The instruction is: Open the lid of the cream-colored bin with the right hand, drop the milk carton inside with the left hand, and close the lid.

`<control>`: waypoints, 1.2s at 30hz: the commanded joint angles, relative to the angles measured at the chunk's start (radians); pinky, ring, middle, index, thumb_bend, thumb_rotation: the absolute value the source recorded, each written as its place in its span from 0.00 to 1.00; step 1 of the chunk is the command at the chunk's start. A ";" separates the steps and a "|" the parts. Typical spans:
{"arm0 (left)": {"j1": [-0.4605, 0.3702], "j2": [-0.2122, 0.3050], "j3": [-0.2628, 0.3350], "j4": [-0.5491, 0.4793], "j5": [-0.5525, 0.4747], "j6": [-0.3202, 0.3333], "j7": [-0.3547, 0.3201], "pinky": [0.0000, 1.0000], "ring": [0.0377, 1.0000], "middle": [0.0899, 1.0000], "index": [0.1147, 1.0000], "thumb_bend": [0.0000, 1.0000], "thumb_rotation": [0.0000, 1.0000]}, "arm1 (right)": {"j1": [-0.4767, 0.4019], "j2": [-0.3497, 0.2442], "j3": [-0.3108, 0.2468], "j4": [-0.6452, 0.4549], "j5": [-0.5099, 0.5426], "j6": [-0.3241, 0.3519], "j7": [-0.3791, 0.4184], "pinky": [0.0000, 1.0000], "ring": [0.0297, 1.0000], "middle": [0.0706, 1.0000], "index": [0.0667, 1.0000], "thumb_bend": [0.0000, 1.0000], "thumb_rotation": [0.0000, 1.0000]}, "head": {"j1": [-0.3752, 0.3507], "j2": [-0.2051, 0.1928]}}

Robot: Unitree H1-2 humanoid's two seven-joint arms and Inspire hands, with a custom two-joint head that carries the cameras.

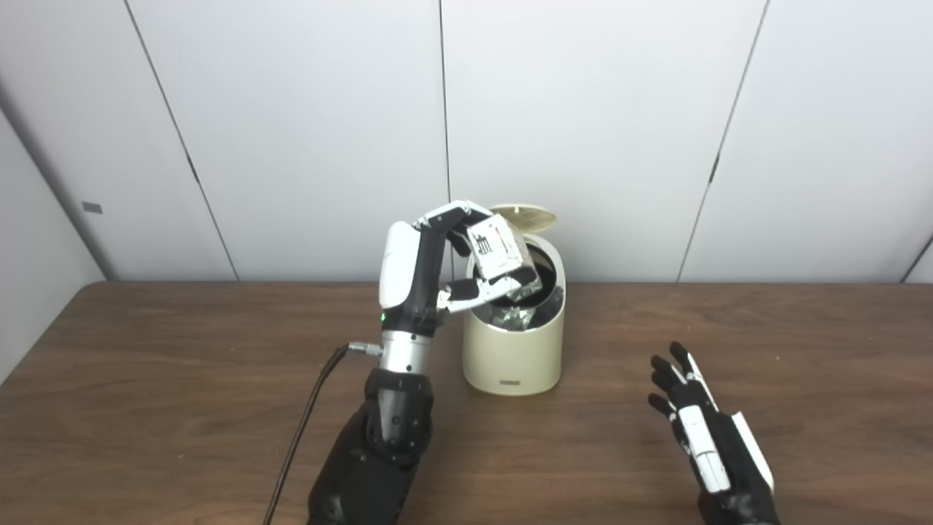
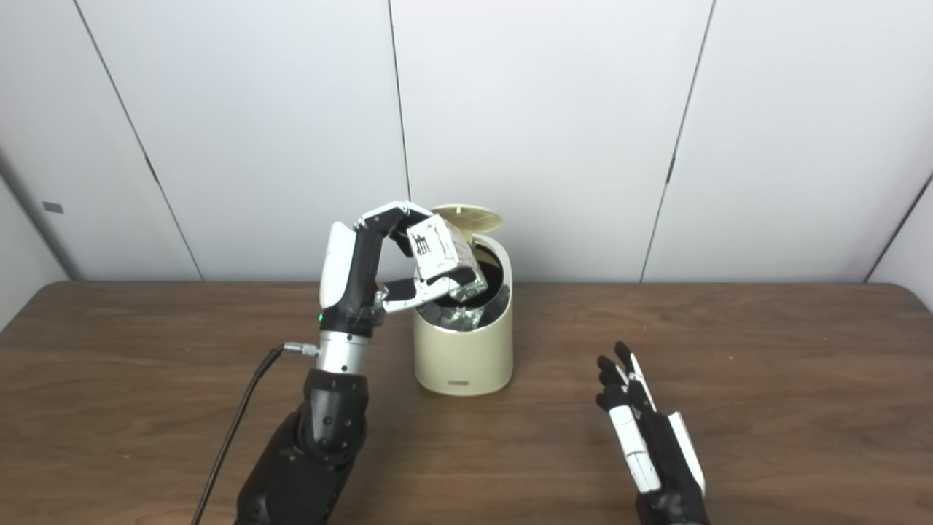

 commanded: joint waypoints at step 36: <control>-0.060 0.071 -0.101 -0.023 0.006 -0.016 0.007 0.48 0.54 0.57 0.53 1.00 0.00 | -0.018 -0.004 0.000 -0.052 -0.020 -0.111 -0.004 0.82 0.85 0.79 0.84 0.60 0.98 | 0.012 0.010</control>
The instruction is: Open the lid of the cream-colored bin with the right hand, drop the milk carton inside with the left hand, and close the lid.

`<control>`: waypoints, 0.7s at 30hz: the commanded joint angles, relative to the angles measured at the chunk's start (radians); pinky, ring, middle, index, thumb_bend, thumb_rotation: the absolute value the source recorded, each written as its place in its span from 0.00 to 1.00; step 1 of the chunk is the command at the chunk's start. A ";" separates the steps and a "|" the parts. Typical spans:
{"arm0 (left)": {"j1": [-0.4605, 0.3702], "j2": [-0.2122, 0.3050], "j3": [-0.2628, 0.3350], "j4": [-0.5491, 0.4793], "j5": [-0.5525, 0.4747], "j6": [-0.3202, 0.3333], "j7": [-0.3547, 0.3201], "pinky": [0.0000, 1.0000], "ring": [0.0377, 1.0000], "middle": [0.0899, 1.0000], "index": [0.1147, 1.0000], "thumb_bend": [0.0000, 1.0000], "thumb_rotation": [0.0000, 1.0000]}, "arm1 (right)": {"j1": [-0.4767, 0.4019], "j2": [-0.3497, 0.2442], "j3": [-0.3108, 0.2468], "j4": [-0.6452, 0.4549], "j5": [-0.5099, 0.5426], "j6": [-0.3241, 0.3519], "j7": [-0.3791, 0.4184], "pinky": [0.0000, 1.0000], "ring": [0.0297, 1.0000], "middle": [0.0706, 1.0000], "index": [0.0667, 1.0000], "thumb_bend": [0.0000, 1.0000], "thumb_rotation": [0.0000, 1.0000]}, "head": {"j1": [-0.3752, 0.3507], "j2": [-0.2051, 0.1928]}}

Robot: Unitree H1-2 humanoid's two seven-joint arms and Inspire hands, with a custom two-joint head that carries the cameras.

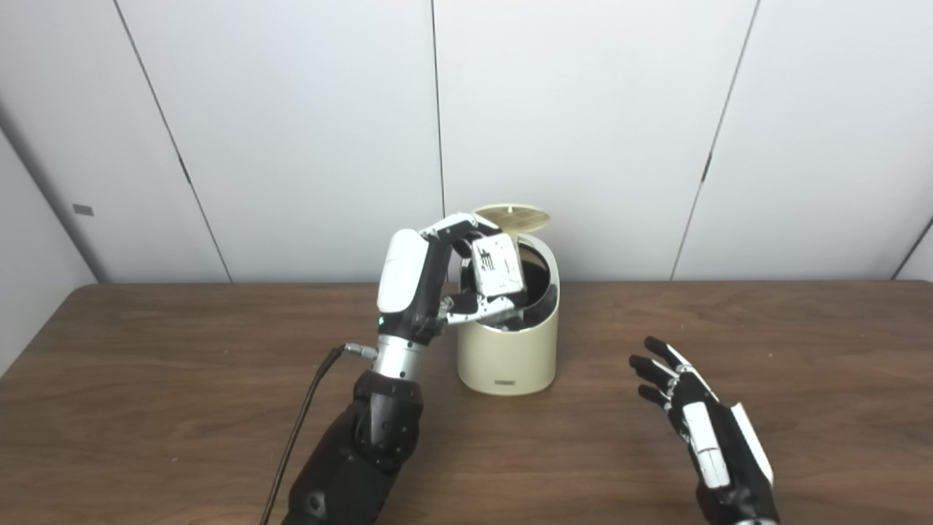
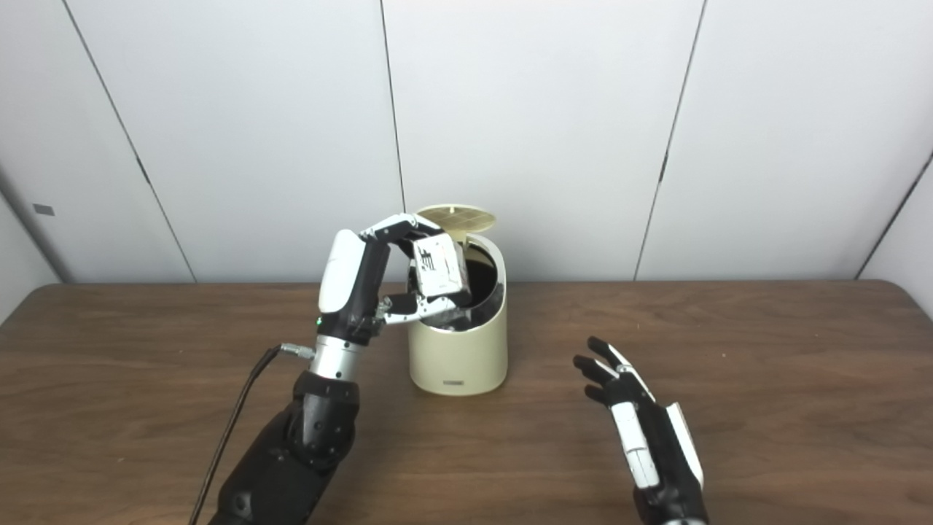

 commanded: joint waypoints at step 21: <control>-0.016 -0.009 0.046 -0.101 -0.005 0.003 -0.065 0.45 0.51 0.57 0.55 0.98 0.05 | -0.022 -0.017 -0.010 -0.048 -0.012 -0.014 0.000 0.87 0.86 0.78 0.84 0.63 1.00 | 0.004 -0.004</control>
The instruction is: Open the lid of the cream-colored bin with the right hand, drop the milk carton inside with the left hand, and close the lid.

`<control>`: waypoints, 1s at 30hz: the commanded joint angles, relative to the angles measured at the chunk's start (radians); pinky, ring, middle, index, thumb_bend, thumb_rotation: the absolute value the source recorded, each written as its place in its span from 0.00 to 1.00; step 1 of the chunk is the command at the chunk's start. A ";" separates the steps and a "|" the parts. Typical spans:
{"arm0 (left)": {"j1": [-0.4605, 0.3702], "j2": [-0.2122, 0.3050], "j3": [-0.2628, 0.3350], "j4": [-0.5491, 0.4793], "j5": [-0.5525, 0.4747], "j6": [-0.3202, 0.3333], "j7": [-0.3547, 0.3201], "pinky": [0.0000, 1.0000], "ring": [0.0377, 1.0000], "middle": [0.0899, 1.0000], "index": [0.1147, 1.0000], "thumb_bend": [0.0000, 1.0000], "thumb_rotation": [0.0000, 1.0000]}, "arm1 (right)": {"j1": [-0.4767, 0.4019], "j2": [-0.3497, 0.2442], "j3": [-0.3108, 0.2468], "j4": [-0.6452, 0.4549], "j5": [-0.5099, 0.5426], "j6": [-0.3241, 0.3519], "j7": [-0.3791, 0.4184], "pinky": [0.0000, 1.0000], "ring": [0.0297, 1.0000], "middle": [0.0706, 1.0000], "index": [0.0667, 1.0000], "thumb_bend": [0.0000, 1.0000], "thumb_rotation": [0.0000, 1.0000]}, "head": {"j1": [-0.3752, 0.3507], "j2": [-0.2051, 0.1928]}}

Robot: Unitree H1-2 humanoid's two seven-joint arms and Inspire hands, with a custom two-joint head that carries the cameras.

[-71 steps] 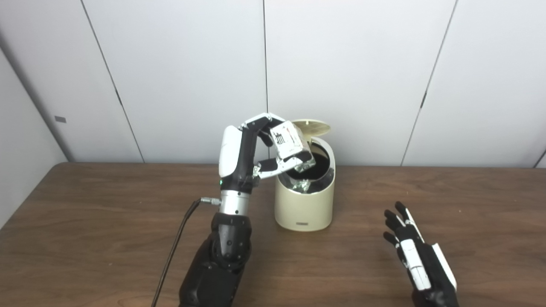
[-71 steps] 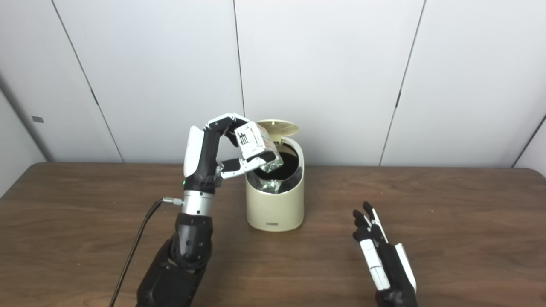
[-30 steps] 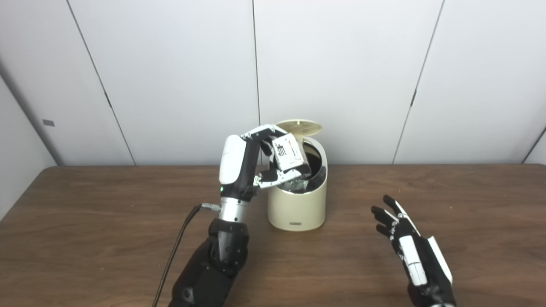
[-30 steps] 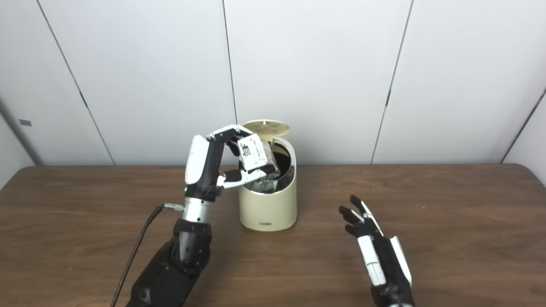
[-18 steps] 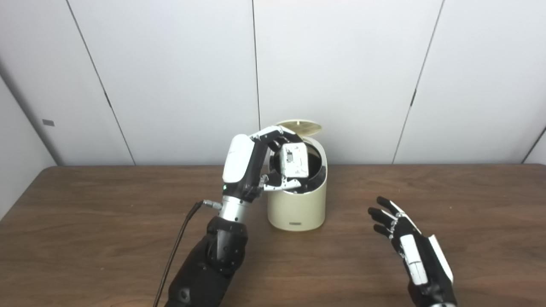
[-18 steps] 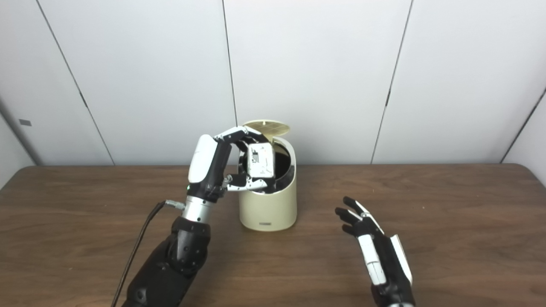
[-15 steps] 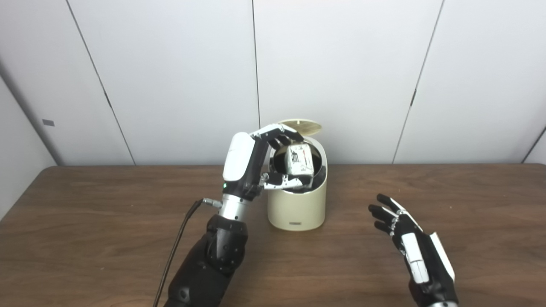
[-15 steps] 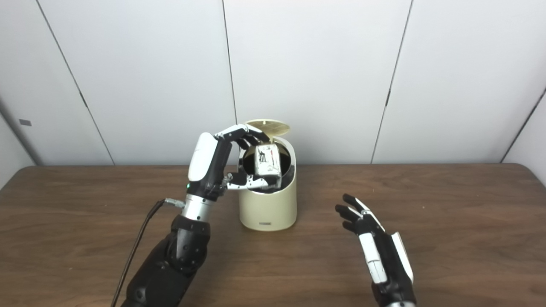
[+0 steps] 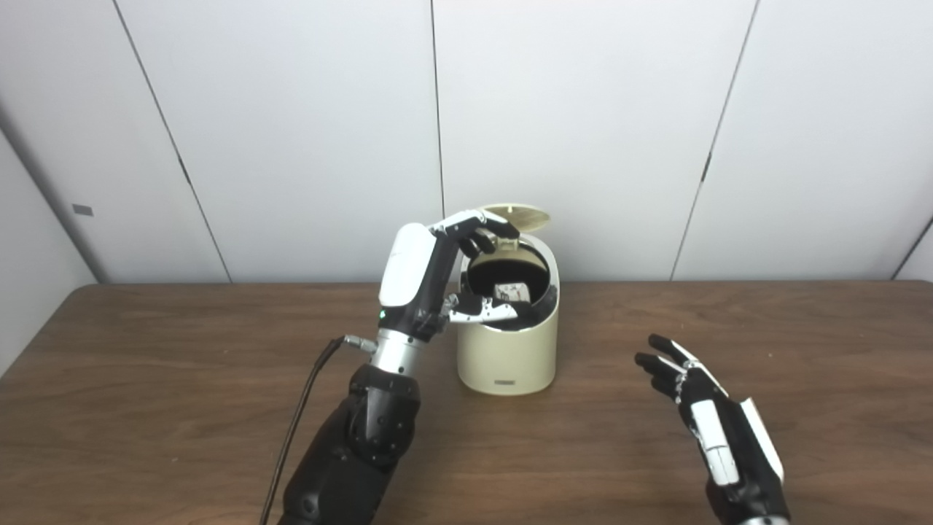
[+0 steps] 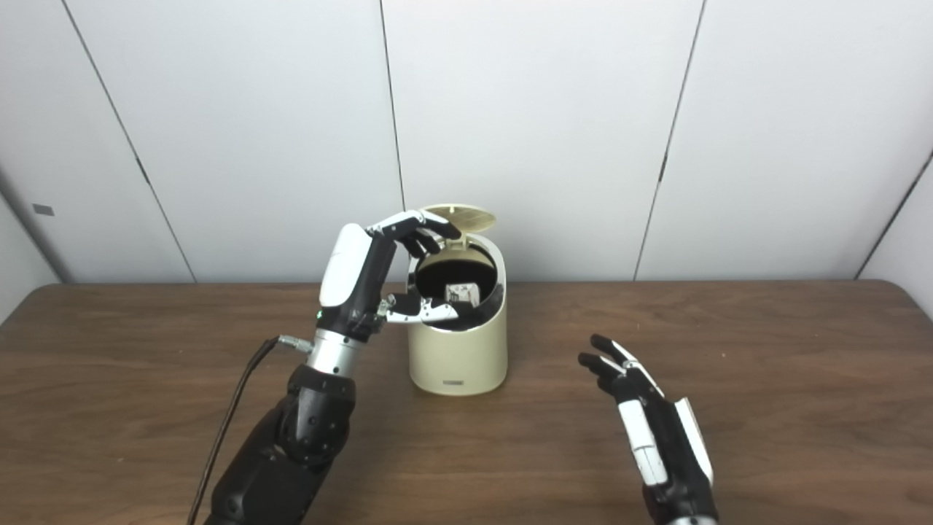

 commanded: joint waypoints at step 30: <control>0.333 0.011 0.209 -0.678 -0.393 0.609 -0.354 0.51 0.60 0.65 0.63 0.59 0.23 | -0.177 -0.025 0.011 -0.020 -0.010 0.030 0.010 0.84 0.89 0.89 0.87 0.63 0.89 | 0.005 0.018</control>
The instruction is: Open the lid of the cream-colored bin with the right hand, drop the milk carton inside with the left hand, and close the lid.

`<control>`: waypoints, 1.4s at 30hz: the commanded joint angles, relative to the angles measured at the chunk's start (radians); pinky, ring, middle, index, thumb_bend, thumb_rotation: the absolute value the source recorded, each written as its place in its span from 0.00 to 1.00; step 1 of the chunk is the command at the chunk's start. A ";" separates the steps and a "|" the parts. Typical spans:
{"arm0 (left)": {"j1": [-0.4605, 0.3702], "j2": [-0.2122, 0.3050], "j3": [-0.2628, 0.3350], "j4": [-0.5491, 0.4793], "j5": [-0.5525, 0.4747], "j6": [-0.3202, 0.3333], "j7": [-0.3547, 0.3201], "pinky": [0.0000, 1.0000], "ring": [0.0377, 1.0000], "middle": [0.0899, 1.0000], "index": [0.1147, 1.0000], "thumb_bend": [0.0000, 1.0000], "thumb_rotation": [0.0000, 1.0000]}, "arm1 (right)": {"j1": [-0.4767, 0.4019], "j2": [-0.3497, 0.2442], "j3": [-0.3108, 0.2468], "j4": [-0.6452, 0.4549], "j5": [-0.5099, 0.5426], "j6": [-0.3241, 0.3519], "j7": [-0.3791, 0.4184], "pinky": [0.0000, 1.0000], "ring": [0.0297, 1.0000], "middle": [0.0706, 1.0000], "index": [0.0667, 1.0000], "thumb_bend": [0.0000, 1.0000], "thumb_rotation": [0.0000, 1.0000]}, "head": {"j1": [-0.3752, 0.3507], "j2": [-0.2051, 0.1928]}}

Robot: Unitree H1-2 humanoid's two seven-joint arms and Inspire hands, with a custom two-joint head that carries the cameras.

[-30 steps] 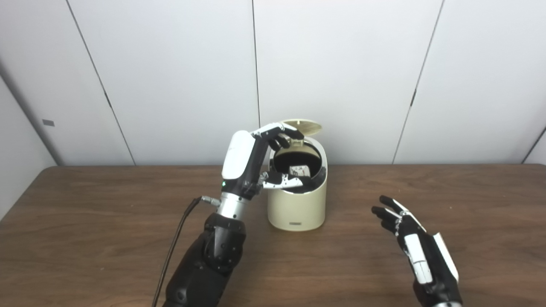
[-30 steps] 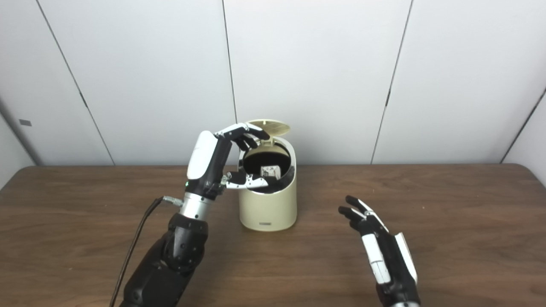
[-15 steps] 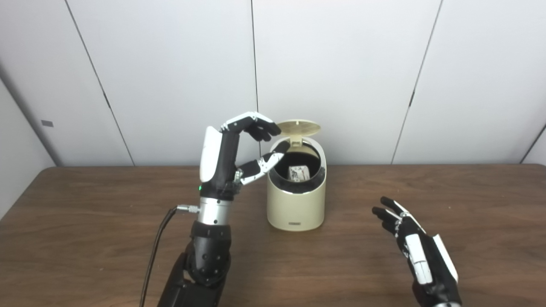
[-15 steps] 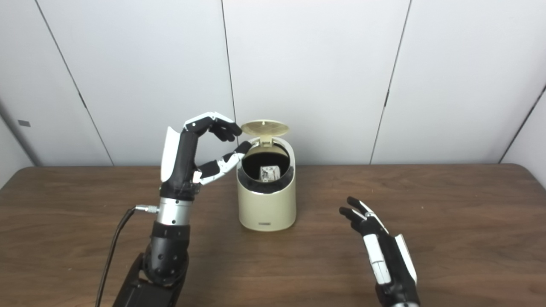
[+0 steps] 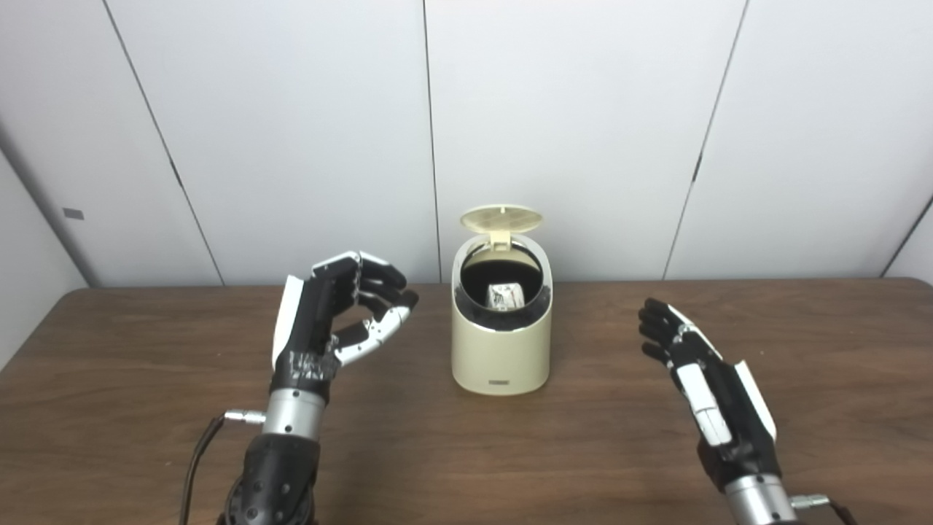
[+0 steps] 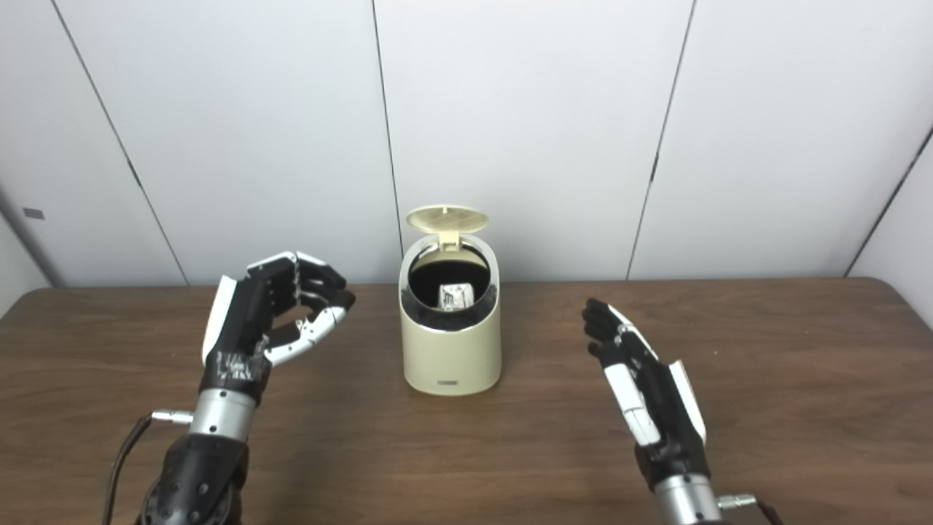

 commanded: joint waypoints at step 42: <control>0.264 0.015 -0.009 -0.127 -0.119 0.047 -0.096 0.93 1.00 1.00 1.00 0.54 0.73 | -0.692 -0.232 0.329 0.252 -0.579 0.158 0.223 0.97 1.00 0.98 0.67 0.58 0.95 | 0.010 0.019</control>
